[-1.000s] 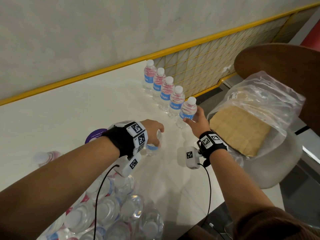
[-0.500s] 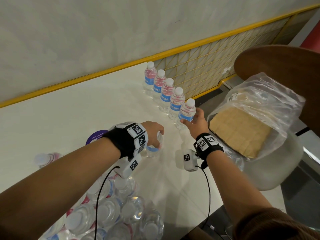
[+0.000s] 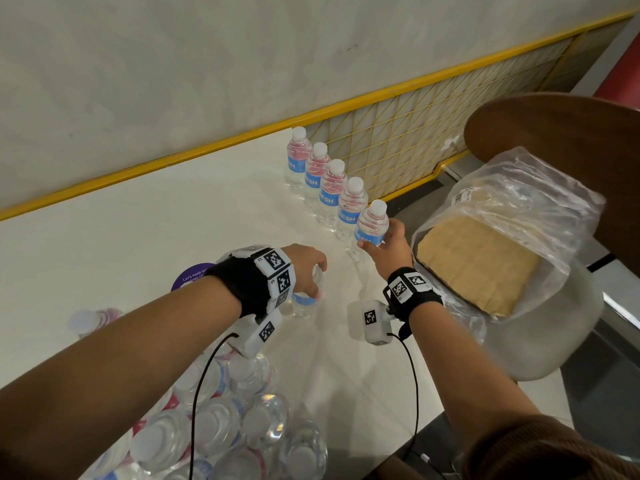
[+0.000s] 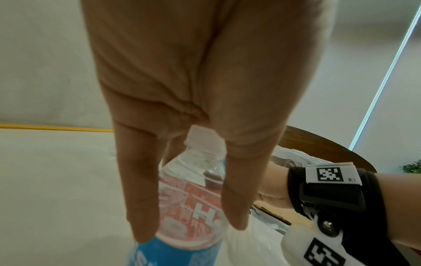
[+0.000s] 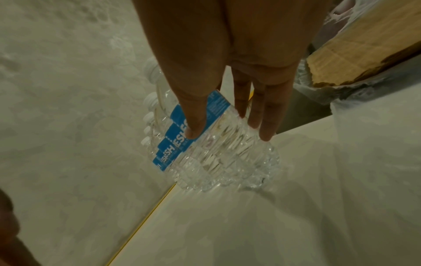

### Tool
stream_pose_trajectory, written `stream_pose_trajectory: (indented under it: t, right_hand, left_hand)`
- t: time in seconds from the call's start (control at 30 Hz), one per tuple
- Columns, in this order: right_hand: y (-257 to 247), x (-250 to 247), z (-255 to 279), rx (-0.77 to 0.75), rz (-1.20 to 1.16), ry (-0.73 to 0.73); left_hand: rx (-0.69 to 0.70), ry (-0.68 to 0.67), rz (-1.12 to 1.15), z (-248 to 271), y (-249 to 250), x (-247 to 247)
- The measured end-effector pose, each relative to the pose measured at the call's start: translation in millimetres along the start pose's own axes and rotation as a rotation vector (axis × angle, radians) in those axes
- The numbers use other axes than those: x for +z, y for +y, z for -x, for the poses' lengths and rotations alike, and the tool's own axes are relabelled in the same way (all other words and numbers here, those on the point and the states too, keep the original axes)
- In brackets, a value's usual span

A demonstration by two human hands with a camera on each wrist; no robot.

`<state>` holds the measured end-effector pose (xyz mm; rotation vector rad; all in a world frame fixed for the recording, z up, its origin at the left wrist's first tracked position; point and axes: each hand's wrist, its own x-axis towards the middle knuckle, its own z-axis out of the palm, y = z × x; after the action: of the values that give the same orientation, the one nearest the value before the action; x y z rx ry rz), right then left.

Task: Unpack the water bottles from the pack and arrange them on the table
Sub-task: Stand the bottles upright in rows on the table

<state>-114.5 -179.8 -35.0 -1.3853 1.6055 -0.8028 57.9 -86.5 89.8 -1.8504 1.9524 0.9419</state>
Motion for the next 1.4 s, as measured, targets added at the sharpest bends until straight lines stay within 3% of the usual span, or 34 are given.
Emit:
stream_pose_trajectory:
  t: [0.37,0.43,0.53,0.63,0.8,1.03,1.4]
  right_hand:
    - [6.4,-1.3,25.6,0.077,0.067,0.005]
    - [2.8,-1.2,42.3,0.051,0.156,-0.070]
    - [-2.0,3.4,74.9,-0.110,0.283,-0.313]
    - [1.3,14.5,96.5,-0.211,0.250,-0.495]
    - [8.9,6.2,94.0,-0.140,0.110,-0.235]
    - [17.2,-42.0,57.8,-0.038,0.146,0.003]
    - [18.2,-53.9,22.6,-0.051,0.174,-0.103]
  left_hand:
    - [0.003,0.009,-0.003,-3.5,-2.2,2.0]
    - [-0.003,0.019,0.020,-4.8,-3.4,2.2]
    - [-0.021,0.076,0.104,-8.5,-1.5,4.0]
    - [0.005,0.107,0.207,-15.9,5.2,7.8]
    - [0.009,-0.059,0.528,-15.9,14.6,5.0]
    - [0.009,0.035,0.210,-11.0,-5.0,-7.8]
    - [0.102,0.186,0.318,-24.8,7.1,-12.5]
